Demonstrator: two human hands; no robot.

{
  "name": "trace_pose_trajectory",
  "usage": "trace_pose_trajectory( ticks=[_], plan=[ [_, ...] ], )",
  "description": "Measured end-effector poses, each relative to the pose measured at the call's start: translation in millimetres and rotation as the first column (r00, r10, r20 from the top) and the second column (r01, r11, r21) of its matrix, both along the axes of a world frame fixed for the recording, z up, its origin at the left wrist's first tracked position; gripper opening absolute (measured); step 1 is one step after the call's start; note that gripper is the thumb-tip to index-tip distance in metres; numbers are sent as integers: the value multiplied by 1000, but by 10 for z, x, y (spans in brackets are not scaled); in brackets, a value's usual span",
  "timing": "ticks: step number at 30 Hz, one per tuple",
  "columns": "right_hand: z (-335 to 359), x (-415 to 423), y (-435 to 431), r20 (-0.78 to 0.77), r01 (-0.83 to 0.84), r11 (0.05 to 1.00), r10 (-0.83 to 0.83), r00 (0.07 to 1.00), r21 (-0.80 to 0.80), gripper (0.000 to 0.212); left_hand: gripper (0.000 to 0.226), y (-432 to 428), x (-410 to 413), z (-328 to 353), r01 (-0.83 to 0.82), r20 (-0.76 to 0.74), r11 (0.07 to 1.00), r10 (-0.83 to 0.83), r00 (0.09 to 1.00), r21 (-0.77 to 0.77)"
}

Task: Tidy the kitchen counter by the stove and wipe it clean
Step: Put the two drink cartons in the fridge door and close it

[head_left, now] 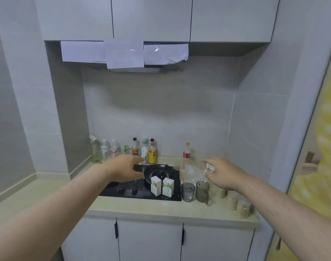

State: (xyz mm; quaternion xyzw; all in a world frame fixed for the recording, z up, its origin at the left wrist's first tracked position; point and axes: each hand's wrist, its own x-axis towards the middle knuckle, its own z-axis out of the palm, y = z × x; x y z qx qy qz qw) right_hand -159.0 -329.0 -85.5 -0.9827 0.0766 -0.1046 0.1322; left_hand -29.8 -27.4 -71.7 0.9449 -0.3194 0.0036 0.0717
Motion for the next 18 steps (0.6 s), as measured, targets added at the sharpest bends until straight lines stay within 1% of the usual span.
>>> trace_pose_trajectory(
  ticks=[2, 7, 13, 18],
  plan=[
    [-86, 100, -42, -2, -13, 999, 13, 1000, 40, 51, 66, -29, 99, -58, -3, -37, 1000, 2, 999, -16],
    [-277, 463, -120, -37, 2, 997, 1, 999, 77, 52, 65, -136, 485, -265, 1, -80, 999, -5, 997, -41],
    [-609, 1148, -123, -104, 25, 992, -13, 995, 121, 53, 68, -229, 1256, -648, 37, -147, 999, -42, 988, -37],
    [-835, 1743, -67, -145, 51, 988, -29, 989, 148, 53, 66, -320, 1909, -922, 61, -174, 998, -62, 983, -10]
  ],
)
